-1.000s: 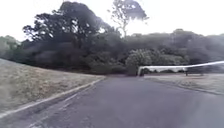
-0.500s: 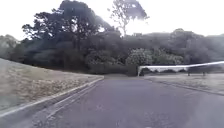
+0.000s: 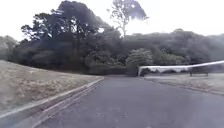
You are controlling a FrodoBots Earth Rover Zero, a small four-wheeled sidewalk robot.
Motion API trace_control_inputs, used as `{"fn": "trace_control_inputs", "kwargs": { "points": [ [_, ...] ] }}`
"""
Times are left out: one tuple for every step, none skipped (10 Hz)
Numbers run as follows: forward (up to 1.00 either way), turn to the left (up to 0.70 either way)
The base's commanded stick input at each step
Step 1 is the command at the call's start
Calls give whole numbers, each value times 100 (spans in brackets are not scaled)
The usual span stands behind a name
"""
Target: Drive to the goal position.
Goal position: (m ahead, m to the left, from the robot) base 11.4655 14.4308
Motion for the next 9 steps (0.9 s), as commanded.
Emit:
{"fn": "trace_control_inputs", "kwargs": {
  "points": [
    [70, 0],
    [70, 0],
    [70, 0],
    [70, 0],
    [70, 0],
    [70, 0],
    [70, 0],
    [70, 0],
    [70, 0]
  ]
}}
